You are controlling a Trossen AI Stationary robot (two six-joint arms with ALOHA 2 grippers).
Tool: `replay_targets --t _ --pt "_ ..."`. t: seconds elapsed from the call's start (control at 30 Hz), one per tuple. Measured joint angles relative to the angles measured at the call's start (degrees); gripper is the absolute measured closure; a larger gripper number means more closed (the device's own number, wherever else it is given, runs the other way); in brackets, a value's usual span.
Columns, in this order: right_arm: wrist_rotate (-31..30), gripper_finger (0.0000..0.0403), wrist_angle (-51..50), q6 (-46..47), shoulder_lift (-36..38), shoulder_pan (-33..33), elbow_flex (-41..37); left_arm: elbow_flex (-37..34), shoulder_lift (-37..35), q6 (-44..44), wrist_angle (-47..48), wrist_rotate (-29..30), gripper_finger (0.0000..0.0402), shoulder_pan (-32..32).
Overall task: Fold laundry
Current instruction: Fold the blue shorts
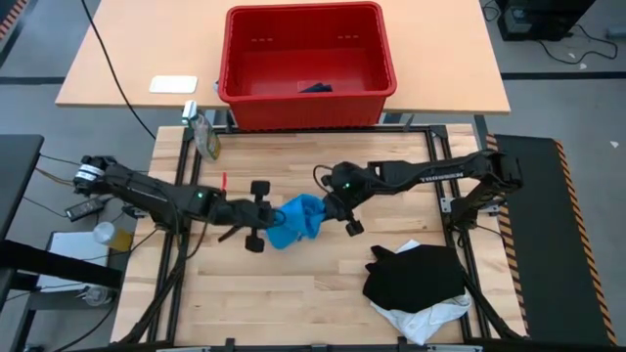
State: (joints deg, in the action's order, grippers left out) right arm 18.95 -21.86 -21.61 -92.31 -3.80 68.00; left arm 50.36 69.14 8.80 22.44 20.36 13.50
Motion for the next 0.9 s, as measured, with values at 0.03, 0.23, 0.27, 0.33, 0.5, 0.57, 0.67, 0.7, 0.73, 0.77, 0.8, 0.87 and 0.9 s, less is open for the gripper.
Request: replay_targets --t 0.03,0.23,0.27,0.33,0.5,0.57,0.67,0.7,0.73,0.77,0.8,0.87,0.9 --pt "-0.6 0.0337 -0.1 -0.3 0.3 -0.4 0.9 0.4 -0.5 2.8 0.2 0.1 0.0393 -0.8" --pt "-15.8 0.0355 4.0 -11.3 0.4 -4.4 3.2 1.3 -0.9 22.4 4.5 12.0 0.0391 -8.1" --pt "-19.3 0.0356 5.0 -13.1 0.4 -4.9 3.2 2.0 -1.0 25.9 4.0 14.7 0.0391 -9.2" --pt "-27.5 0.0357 6.0 -14.8 1.2 -5.2 3.2 3.6 -1.0 31.7 4.0 21.1 0.0391 -10.1" --pt "-28.4 0.0357 5.9 -9.6 2.8 -4.9 3.4 5.5 -0.8 33.8 1.5 28.1 0.0391 -10.1" --pt "-21.8 0.0357 3.2 -5.5 1.6 -4.7 3.2 4.6 0.6 30.0 1.6 26.9 0.0391 -10.2" --pt "-12.6 0.0357 1.3 -0.6 -1.1 -4.1 2.2 1.0 3.0 23.4 2.7 23.2 0.0391 -9.6" --pt "-10.6 0.0357 0.8 0.5 -2.0 -3.8 1.3 -0.2 3.9 20.9 2.3 22.5 0.0391 -9.1" --pt "-8.5 0.0357 0.4 1.0 -2.9 -3.5 0.4 -1.6 4.8 18.7 2.0 22.1 0.0391 -8.3" --pt "-6.7 0.0357 0.2 1.1 -3.8 -3.2 -0.3 -2.7 5.8 16.5 2.3 22.1 0.0391 -7.1" --pt "-5.0 0.0357 -0.2 1.1 -4.4 -2.8 -0.8 -3.6 6.9 14.8 2.3 22.0 0.0391 -5.5" --pt "-2.6 0.0357 -1.0 1.1 -5.1 -1.7 -1.1 -4.6 8.5 12.9 1.7 19.2 0.0391 -2.2" --pt "-1.8 0.0357 -1.6 0.9 -5.4 -1.1 -1.0 -4.9 9.2 12.5 1.3 16.8 0.0391 -0.6"
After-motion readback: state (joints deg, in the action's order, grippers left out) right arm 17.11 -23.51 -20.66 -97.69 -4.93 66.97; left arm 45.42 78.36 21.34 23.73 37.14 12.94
